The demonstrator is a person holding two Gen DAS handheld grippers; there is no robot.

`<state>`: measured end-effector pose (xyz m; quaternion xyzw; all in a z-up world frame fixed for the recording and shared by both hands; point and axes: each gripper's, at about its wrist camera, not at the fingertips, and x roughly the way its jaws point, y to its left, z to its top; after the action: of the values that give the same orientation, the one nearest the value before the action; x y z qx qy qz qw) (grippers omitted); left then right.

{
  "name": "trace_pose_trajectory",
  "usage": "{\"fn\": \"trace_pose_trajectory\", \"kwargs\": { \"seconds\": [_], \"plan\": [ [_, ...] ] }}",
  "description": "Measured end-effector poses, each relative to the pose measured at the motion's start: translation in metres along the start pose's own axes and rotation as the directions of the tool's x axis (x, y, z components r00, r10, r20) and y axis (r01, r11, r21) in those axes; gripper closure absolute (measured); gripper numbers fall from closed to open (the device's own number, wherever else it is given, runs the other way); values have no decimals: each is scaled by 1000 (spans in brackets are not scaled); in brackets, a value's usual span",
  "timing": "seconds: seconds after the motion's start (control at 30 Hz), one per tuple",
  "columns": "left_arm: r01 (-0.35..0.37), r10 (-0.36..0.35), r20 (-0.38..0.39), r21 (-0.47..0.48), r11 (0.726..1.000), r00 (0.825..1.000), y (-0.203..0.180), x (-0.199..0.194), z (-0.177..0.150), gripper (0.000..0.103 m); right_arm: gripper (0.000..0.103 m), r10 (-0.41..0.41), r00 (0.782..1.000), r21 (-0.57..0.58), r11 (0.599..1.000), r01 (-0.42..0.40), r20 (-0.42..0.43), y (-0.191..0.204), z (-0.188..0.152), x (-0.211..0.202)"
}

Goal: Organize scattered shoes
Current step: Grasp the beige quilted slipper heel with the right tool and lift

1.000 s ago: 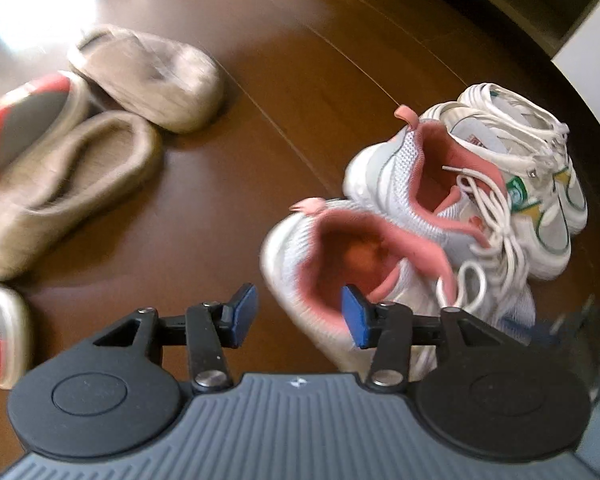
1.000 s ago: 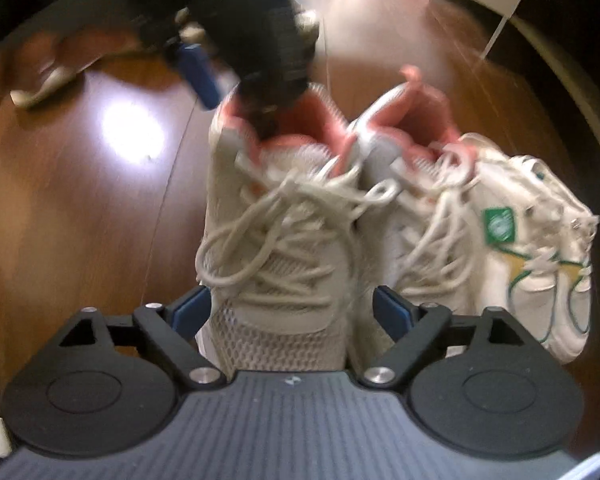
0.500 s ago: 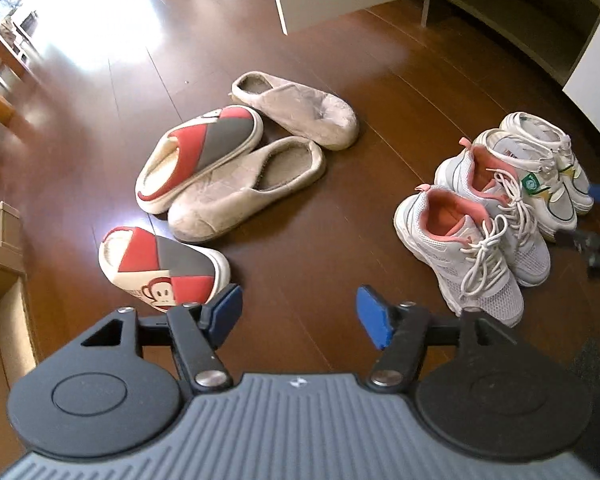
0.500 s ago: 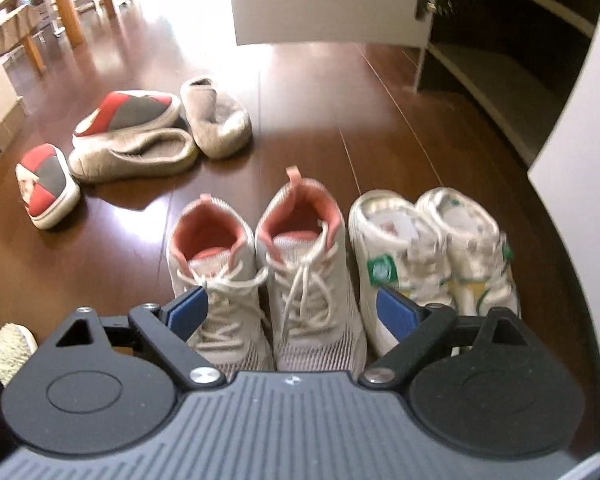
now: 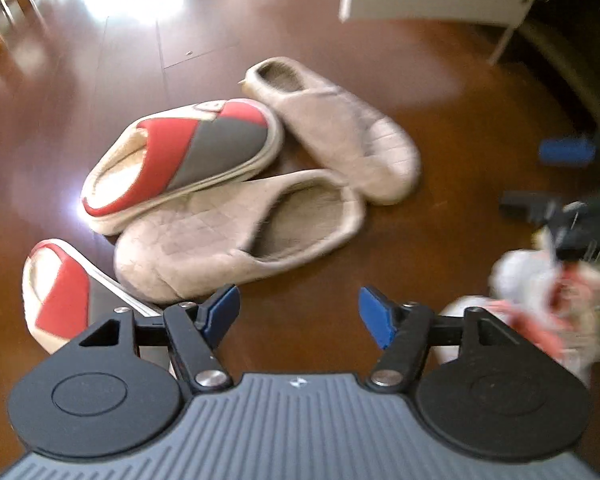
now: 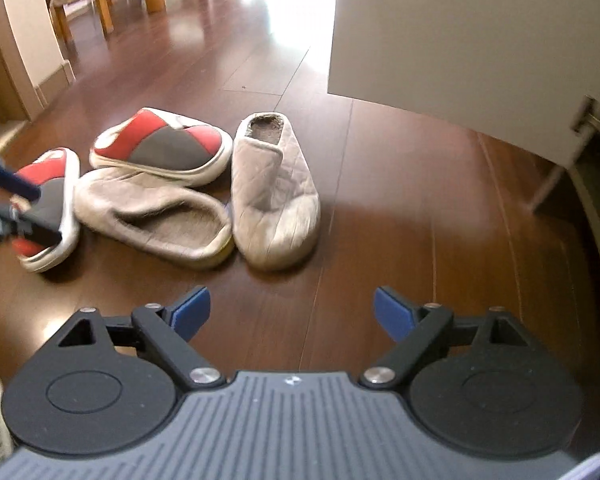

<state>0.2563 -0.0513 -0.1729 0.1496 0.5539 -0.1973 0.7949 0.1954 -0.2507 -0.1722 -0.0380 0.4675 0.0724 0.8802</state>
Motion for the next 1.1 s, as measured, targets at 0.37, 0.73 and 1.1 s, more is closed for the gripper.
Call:
{"fn": "trace_pose_trajectory", "kwargs": {
  "seconds": [0.37,0.73,1.1],
  "plan": [
    [31,-33,-32,-68,997,999,34,33,-4,36,19,205,978,161,964,-210,44,-4,72,126],
    [38,-46,-79,-97,995,996,40,43,-14,36,86,284,956,310,905,-291,68,-34,73,173],
    [77,-80,-78,-35,996,994,6,39,-17,36,86,93,996,341,936,-90,8,-88,0,104]
  ]
}}
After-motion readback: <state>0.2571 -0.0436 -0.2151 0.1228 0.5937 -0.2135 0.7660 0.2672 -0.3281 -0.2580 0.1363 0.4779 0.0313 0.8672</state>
